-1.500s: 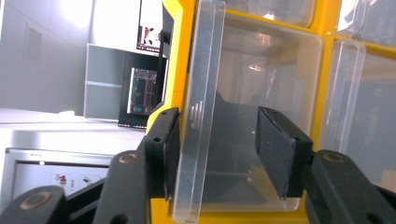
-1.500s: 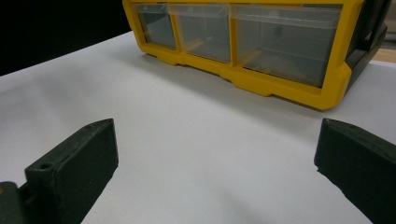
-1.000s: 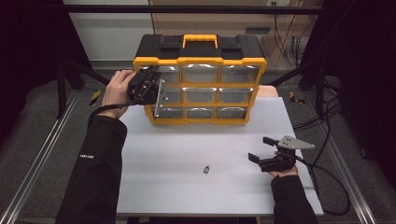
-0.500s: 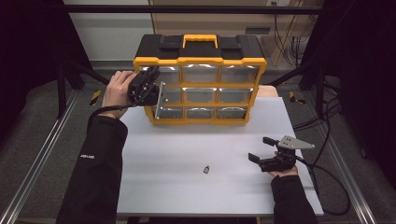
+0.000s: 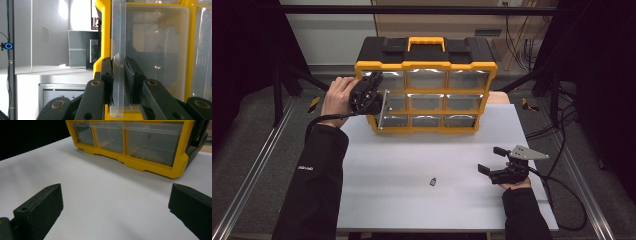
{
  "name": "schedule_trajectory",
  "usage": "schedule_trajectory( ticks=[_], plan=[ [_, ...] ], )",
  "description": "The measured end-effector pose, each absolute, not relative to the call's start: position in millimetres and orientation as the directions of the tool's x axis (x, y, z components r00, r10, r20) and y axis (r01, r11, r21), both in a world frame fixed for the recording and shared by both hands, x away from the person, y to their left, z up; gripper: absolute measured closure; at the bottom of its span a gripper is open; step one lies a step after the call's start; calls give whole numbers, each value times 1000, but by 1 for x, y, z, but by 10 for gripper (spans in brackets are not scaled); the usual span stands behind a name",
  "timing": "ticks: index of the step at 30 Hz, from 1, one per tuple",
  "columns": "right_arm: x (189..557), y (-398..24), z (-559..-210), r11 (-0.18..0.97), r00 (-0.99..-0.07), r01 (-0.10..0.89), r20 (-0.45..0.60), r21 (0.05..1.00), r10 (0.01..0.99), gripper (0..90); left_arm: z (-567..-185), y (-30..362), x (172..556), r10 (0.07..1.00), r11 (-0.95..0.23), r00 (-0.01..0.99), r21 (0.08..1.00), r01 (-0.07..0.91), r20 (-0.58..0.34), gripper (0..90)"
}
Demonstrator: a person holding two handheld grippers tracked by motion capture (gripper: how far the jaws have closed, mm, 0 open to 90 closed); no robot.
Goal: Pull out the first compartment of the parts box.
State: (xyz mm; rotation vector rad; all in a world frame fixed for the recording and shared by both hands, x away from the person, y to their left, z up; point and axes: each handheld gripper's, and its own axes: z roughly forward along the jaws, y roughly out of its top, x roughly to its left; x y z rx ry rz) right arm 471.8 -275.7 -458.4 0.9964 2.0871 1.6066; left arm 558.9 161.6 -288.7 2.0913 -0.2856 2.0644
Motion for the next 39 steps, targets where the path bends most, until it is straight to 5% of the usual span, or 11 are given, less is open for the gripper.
schedule_trajectory(
  ticks=[39],
  plan=[
    [472,-276,-458,124,-705,330,157,936,692,4,-294,159,545,-25,-967,-24,-30,-255,999,786]
  ],
)
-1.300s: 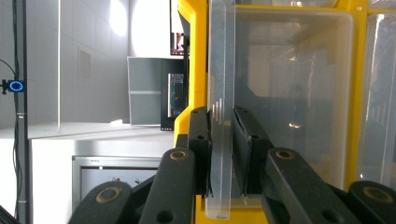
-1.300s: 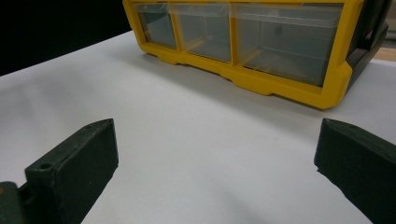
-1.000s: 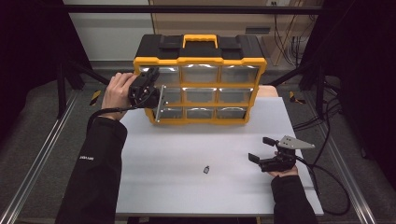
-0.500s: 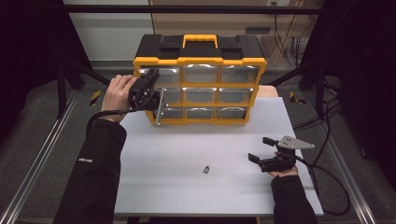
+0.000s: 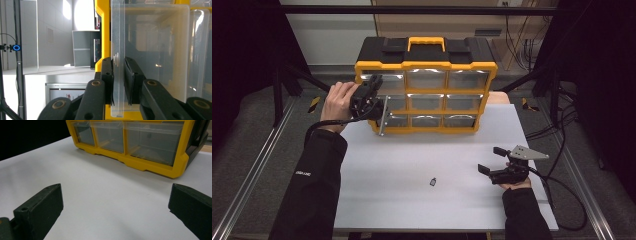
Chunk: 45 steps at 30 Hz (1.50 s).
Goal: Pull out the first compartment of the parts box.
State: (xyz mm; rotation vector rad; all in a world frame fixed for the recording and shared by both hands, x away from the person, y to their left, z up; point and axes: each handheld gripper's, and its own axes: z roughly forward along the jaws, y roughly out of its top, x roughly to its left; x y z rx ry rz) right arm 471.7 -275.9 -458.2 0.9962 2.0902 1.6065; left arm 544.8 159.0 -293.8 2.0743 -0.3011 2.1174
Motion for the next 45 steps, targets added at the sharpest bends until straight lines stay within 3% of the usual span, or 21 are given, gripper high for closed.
schedule_trajectory(
  ticks=[45],
  plan=[
    [472,-276,-458,122,-706,331,159,936,690,4,-297,159,528,-34,-964,-48,-46,-263,998,789]
  ],
)
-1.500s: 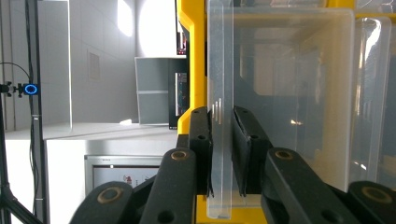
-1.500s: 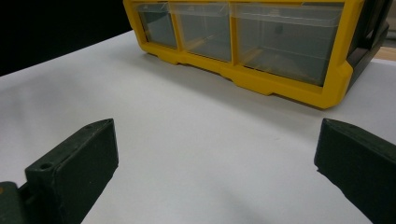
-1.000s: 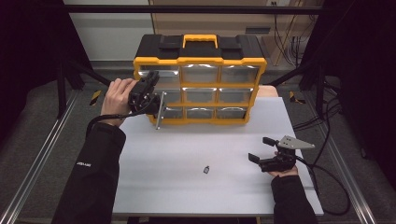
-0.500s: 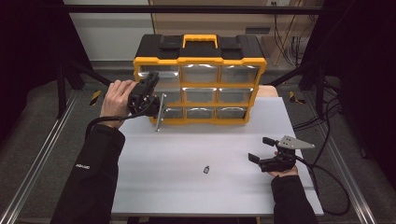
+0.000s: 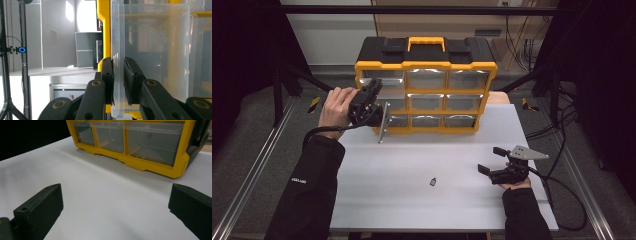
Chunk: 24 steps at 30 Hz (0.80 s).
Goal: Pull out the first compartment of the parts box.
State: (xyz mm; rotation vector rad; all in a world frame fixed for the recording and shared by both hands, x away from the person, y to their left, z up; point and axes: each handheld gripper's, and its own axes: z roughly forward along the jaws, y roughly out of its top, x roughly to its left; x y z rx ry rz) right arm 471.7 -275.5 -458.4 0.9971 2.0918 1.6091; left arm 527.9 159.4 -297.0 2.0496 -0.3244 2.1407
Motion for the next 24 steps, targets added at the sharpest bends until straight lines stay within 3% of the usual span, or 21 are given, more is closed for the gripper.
schedule_trajectory(
  ticks=[24],
  plan=[
    [472,-275,-459,125,-705,332,158,935,692,4,-299,161,518,-60,-962,-75,-77,-263,995,790]
  ],
)
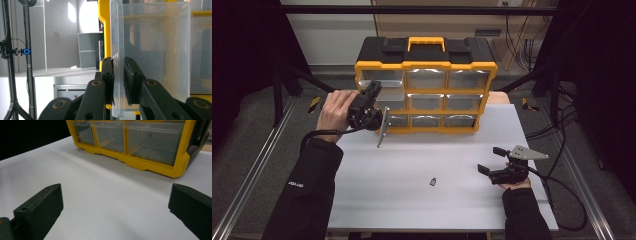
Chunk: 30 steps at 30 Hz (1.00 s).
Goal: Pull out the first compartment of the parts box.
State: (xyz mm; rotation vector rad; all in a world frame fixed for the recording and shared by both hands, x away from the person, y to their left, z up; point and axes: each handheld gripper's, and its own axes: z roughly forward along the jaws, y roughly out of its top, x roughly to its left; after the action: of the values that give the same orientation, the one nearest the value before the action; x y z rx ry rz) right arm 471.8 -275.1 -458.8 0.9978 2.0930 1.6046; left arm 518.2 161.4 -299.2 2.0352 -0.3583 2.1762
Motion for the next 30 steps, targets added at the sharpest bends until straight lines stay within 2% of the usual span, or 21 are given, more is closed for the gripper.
schedule_trajectory(
  ticks=[30],
  plan=[
    [472,-275,-459,125,-704,334,159,934,692,4,-301,163,506,-49,-961,-78,-68,-270,996,792]
  ],
)
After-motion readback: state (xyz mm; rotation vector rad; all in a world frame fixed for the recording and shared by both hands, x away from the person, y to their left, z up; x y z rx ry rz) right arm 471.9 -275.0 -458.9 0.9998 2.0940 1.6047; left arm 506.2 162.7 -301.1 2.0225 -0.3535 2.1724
